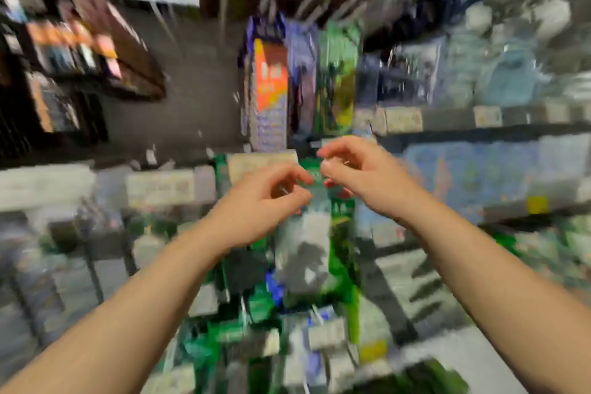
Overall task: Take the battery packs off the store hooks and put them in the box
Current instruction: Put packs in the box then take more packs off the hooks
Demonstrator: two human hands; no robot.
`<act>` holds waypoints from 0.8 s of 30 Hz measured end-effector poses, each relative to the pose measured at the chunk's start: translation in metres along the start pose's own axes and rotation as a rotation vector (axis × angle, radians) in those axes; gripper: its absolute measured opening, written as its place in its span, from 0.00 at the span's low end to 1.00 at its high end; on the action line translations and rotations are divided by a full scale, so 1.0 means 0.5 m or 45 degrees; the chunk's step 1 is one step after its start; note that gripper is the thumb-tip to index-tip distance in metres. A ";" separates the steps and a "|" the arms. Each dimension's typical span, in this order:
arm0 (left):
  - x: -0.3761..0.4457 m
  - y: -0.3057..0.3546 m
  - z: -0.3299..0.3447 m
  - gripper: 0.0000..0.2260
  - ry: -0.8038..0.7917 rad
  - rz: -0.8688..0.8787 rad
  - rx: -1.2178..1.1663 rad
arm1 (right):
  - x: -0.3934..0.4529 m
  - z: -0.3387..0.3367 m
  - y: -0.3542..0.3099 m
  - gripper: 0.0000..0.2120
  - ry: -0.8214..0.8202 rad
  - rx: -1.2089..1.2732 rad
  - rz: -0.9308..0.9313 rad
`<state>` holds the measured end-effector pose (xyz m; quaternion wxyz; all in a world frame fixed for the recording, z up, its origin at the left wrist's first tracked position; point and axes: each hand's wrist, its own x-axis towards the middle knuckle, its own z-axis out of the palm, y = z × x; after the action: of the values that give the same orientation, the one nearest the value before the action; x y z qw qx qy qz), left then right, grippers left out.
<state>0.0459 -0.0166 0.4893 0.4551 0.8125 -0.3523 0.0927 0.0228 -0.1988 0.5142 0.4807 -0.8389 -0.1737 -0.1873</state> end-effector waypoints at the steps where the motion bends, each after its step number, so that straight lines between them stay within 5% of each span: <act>1: -0.011 -0.024 0.037 0.05 -0.055 -0.047 -0.043 | -0.026 0.008 0.037 0.07 -0.031 0.022 0.071; 14: -0.248 -0.295 0.447 0.10 -0.242 -0.837 -0.506 | -0.331 0.119 0.437 0.06 -0.137 0.175 0.947; 24: -0.480 -0.485 0.641 0.11 -0.495 -1.353 -0.440 | -0.619 0.243 0.674 0.08 -0.324 0.178 1.543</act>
<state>-0.0259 -0.0756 0.0303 0.4920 0.7938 0.0160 -0.3571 -0.0695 -0.2881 0.0586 0.5309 -0.7705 0.2656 0.2322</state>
